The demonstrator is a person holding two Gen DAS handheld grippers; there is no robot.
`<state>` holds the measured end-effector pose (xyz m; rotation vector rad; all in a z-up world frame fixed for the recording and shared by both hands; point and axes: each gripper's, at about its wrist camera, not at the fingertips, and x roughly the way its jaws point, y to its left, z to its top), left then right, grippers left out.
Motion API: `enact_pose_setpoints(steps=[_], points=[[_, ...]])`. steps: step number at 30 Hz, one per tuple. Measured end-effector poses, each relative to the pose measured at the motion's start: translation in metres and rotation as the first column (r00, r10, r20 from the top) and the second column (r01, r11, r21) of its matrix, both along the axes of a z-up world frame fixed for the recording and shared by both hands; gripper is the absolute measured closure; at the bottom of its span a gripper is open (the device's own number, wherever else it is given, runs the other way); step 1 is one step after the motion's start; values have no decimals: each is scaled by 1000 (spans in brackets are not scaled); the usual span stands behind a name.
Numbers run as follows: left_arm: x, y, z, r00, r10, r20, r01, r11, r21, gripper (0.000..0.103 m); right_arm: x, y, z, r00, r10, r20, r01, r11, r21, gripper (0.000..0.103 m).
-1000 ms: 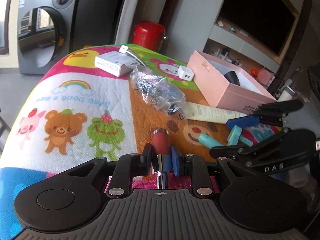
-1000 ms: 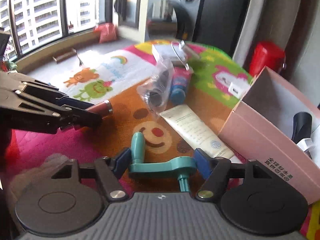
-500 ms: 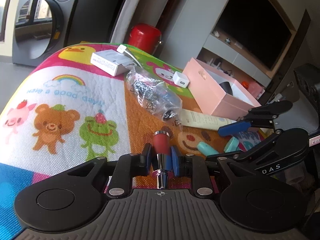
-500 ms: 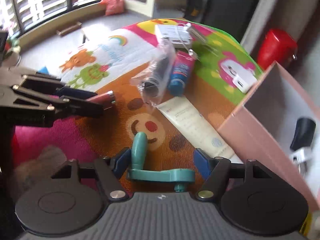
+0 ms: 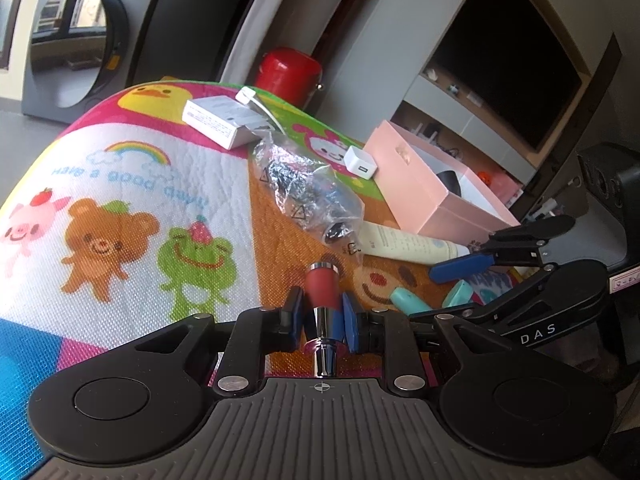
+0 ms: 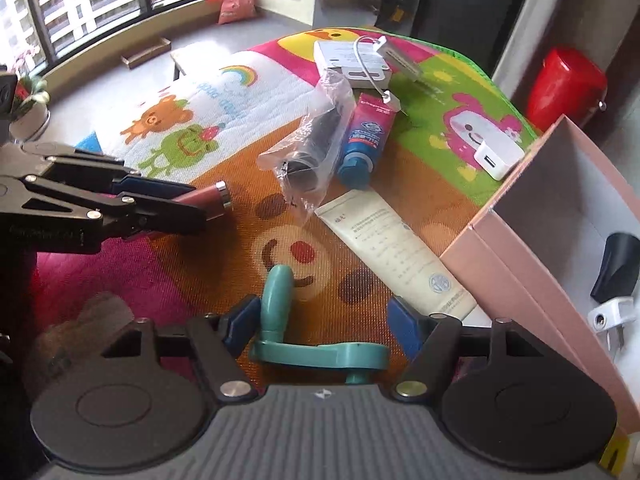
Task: Organize rigid objects
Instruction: 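Grasp the teal plastic clip with the right tool, then lower the lipstick into the pink box with the left tool while the right tool drops the teal clip in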
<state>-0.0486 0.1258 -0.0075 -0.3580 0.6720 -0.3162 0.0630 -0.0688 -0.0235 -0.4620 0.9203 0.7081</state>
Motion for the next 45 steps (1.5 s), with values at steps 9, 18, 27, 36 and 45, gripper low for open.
enact_pose_setpoints(steps=[9, 18, 27, 36, 45], points=[[-4, -13, 5, 1000, 19, -20, -18, 999, 28, 79, -30, -16, 3, 997, -13, 81, 8, 998, 68, 78], [-17, -18, 8, 999, 43, -34, -40, 997, 62, 79, -70, -47, 9, 980, -50, 193, -2, 966, 260, 77], [-21, -35, 12, 999, 39, -25, -35, 984, 176, 79, -75, -43, -1, 942, -206, 267, 145, 962, 230, 31], [-23, -43, 12, 999, 29, -14, -25, 972, 232, 79, -52, -49, -19, 930, -304, 206, 263, 943, 204, 32], [-26, -56, 15, 1000, 19, -16, -13, 950, 311, 79, -74, -65, 5, 924, -333, 189, 283, 926, 252, 32]])
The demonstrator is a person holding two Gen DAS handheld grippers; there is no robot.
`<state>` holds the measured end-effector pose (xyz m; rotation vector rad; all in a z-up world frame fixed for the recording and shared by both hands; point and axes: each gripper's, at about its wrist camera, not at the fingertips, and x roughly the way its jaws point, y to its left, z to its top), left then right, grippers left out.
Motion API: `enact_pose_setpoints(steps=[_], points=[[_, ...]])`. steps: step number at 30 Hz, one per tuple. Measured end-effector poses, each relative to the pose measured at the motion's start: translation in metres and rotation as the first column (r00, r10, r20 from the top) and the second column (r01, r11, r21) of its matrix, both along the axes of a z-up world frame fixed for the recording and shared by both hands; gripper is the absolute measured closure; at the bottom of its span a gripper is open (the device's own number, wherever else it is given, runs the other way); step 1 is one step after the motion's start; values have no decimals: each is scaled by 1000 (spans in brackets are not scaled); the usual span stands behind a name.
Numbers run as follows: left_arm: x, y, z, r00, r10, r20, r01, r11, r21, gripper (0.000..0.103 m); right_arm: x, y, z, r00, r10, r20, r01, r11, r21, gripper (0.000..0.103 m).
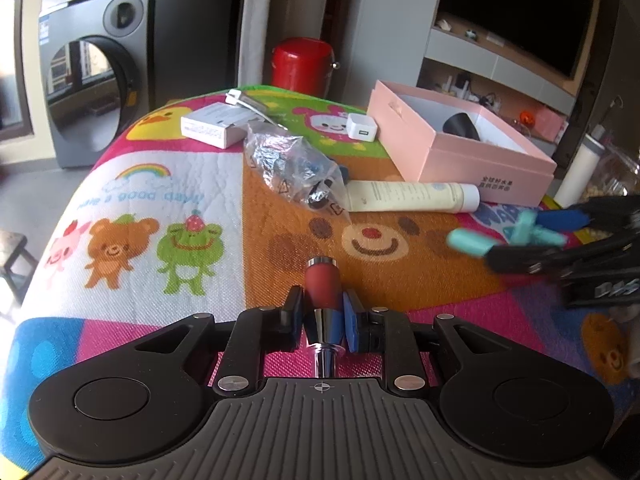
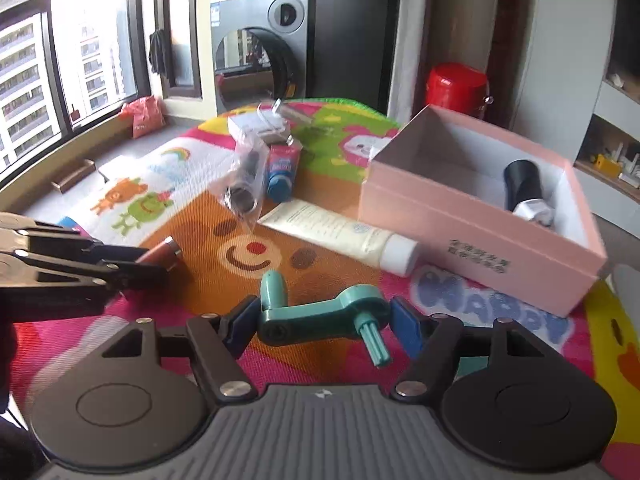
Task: Organize rigid objects
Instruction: 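Lower the lipstick into the pink box with the left tool while the right tool drops the teal clip in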
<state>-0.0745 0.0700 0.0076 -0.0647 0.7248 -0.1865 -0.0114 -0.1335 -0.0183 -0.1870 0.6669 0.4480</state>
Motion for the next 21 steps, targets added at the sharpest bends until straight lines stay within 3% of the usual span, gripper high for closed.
enact_pose_setpoints(steps=[7, 10, 12, 15, 19, 21], points=[[-30, -30, 2, 981, -196, 4, 196, 981, -2, 79, -43, -47, 25, 992, -63, 106, 65, 998, -14, 32], [-35, -49, 11, 969, -246, 22, 245, 969, 33, 79, -64, -74, 35, 979, -104, 173, 107, 994, -5, 32], [-29, -57, 24, 962, -273, 32, 272, 962, 14, 79, -71, -89, 40, 970, -139, 199, 139, 990, 14, 32], [-8, -64, 59, 947, -307, 89, 311, 950, -30, 79, -76, -108, 52, 953, -185, 239, 175, 983, 61, 32], [30, -80, 135, 903, -351, 247, 355, 934, 29, 79, -55, -121, 90, 923, -240, 301, 209, 969, 133, 32], [66, -91, 168, 887, -369, 277, 381, 925, 14, 79, -32, -121, 117, 905, -245, 347, 204, 967, 152, 32]])
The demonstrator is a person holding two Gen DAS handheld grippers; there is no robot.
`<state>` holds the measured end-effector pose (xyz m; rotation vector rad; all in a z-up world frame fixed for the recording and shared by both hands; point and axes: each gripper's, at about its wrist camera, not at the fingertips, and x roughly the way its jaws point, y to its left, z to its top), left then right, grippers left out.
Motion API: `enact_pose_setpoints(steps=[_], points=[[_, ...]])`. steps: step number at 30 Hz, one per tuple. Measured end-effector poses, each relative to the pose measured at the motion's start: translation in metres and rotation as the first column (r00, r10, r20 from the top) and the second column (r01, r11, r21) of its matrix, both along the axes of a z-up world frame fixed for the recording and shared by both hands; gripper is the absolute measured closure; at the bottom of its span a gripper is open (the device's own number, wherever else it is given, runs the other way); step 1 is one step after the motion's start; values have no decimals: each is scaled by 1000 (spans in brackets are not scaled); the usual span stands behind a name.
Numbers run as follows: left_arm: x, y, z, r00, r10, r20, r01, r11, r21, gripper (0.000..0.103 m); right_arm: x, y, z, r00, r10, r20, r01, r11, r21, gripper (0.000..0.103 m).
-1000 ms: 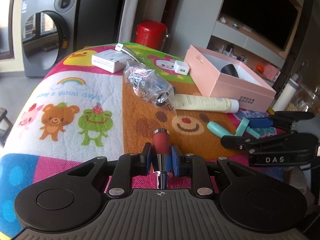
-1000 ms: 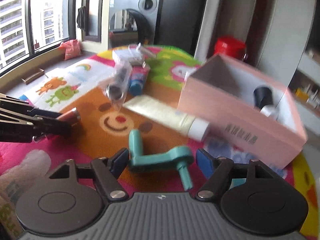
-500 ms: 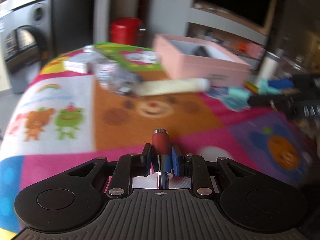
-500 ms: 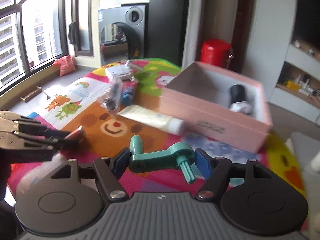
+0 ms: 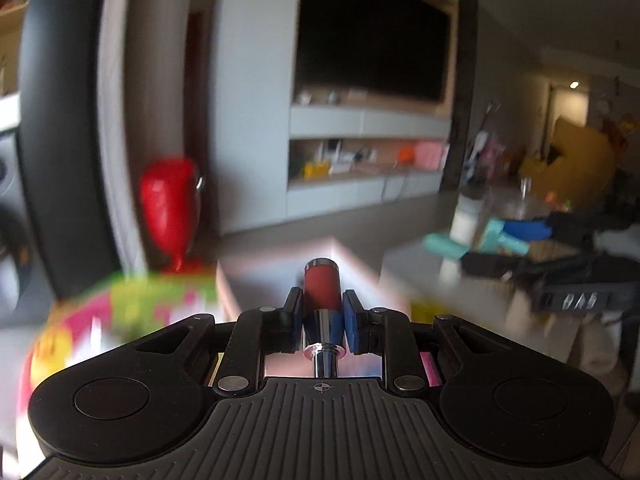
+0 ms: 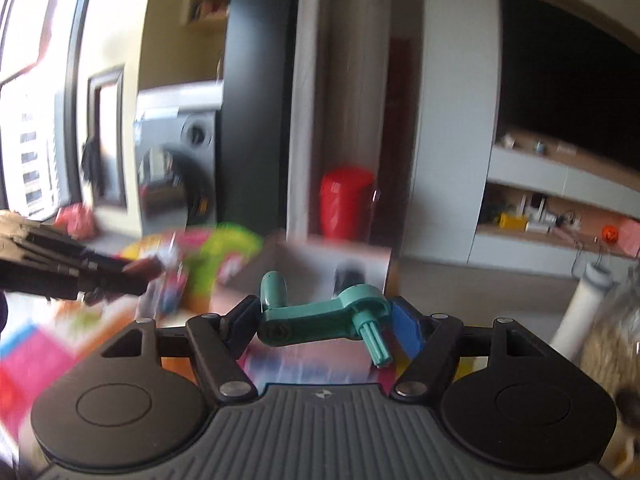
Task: Organize rigid objects
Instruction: 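Lower the lipstick into the pink box with the left tool while the right tool drops the teal clip in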
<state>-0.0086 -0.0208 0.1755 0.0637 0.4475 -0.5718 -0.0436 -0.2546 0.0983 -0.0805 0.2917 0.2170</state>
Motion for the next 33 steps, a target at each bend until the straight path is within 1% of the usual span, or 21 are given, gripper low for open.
enact_pose_setpoints(steps=[1, 2, 3, 4, 5, 6, 7, 8, 10, 13, 15, 16, 17, 19, 21, 24, 25, 26, 28, 30, 33], points=[[27, -4, 11, 999, -26, -43, 24, 999, -35, 79, 15, 1, 15, 1000, -3, 31, 3, 1000, 3, 32], [54, -7, 16, 993, -54, -107, 46, 996, -82, 78, 34, 1, 29, 999, 2, 51, -3, 1000, 15, 32], [77, -7, 15, 983, -75, -167, 53, 990, -131, 78, 51, 0, 38, 999, 16, 49, -18, 999, 26, 32], [99, -6, 9, 972, -79, -220, 40, 984, -175, 77, 72, -2, 46, 999, 45, 22, -46, 998, 42, 32], [112, -5, 2, 967, -67, -247, 19, 981, -195, 77, 89, -5, 50, 999, 53, -13, -52, 996, 66, 32], [120, -4, -8, 966, -48, -254, -2, 981, -192, 77, 100, -9, 50, 998, 37, -45, -33, 995, 98, 32], [125, -2, -17, 966, -32, -256, -14, 984, -178, 77, 107, -14, 46, 998, 18, -67, -9, 992, 130, 32], [129, 1, -27, 965, -21, -263, -23, 986, -165, 77, 109, -17, 39, 997, 18, -71, -8, 991, 135, 32], [141, 12, -46, 957, 19, -289, -70, 983, -168, 77, 103, -19, 20, 998, 10, -65, -4, 995, 102, 32], [174, 30, -71, 934, 149, -325, -208, 965, -157, 77, 90, -8, -15, 998, -5, -67, 4, 1000, -18, 32], [200, 40, -90, 905, 229, -357, -291, 948, -129, 77, 84, 6, -37, 997, 5, -80, -13, 995, -99, 32], [215, 43, -101, 891, 246, -382, -311, 943, -117, 77, 81, 11, -46, 996, 15, -93, -26, 993, -118, 32], [230, 44, -112, 878, 251, -407, -319, 941, -108, 77, 80, 16, -54, 994, 27, -108, -40, 992, -121, 32], [249, 49, -132, 858, 267, -438, -334, 939, -82, 77, 80, 25, -69, 987, 57, -152, -72, 993, -92, 32], [264, 52, -144, 849, 275, -451, -341, 937, -72, 77, 83, 28, -81, 977, 72, -199, -86, 994, -62, 32], [280, 49, -158, 848, 230, -477, -319, 941, -112, 77, 81, 37, -100, 967, 77, -242, -93, 994, -57, 32], [283, 48, -160, 846, 212, -489, -307, 944, -121, 80, 82, 39, -106, 963, 75, -258, -93, 994, -60, 32], [283, 49, -163, 843, 198, -501, -304, 942, -140, 82, 85, 40, -111, 959, 75, -272, -94, 994, -60, 32], [281, 54, -168, 825, 159, -542, -276, 951, -142, 83, 88, 45, -118, 951, 73, -300, -94, 994, -55, 32], [266, 60, -169, 833, 125, -538, -238, 960, -146, 83, 88, 44, -121, 947, 83, -310, -99, 994, -36, 32], [231, 68, -173, 837, 62, -544, -179, 970, -163, 83, 89, 44, -119, 937, 137, -321, -143, 990, 4, 32]])
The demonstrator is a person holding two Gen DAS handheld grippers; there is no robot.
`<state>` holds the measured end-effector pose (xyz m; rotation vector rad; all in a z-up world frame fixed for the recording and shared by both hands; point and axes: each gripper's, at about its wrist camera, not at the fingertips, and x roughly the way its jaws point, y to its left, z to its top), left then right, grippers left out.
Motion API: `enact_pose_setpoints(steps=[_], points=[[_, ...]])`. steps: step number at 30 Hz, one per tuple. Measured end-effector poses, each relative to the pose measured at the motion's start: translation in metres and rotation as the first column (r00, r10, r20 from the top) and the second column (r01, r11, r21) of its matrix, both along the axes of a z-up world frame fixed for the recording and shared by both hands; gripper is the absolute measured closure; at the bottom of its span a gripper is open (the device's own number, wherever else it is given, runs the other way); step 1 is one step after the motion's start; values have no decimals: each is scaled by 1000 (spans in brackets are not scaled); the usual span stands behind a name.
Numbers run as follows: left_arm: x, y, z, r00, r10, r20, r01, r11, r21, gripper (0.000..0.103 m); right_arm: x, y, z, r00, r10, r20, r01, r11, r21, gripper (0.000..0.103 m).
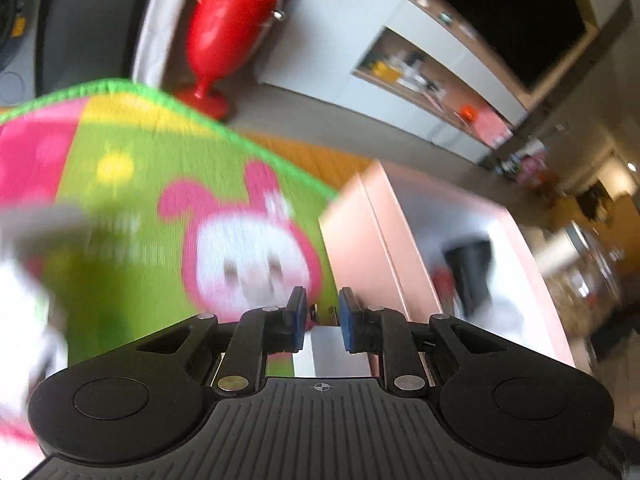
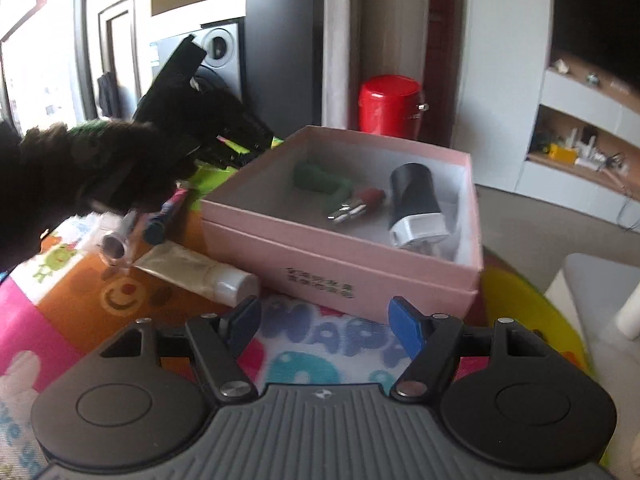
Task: Organize rigid objects
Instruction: 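Lower the lipstick into the pink box with the left tool while the right tool drops the teal clip in, then grasp the clear bag holding a black item with the left tool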
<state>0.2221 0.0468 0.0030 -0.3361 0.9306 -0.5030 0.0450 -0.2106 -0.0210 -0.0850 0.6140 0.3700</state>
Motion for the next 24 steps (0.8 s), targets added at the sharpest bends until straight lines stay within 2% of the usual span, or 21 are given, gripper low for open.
enact_pose_setpoints(steps=[3, 9, 11, 14, 16, 18, 19, 21, 24], points=[[-38, 6, -3, 999, -34, -10, 34, 999, -19, 83, 4, 11, 0, 998, 64, -19, -63, 998, 28, 32], [-110, 17, -6, 994, -96, -52, 93, 994, -53, 82, 8, 39, 4, 991, 132, -11, -132, 991, 20, 32], [-136, 26, 0, 997, -80, -21, 79, 995, -53, 82, 4, 47, 4, 989, 151, -1, -151, 989, 2, 32], [-167, 44, 20, 995, 16, 101, -17, 1000, 14, 82, -1, 55, 3, 986, 170, 4, -169, 985, -21, 32], [-176, 60, 32, 971, 137, 196, -156, 984, 83, 82, -2, 59, 1, 986, 169, -1, -169, 985, -31, 32], [-180, 78, 36, 934, 248, 259, -285, 952, 116, 82, -3, 61, 1, 988, 157, -1, -157, 987, -38, 32], [-179, 87, 35, 919, 296, 259, -335, 934, 124, 82, -4, 61, 2, 988, 153, 1, -153, 987, -38, 32], [-170, 99, 28, 914, 349, 208, -378, 918, 123, 82, -8, 62, 6, 988, 152, 9, -152, 988, -35, 32], [-166, 98, 12, 927, 346, 146, -362, 926, 105, 81, -12, 63, 9, 987, 161, 22, -160, 986, -39, 32]])
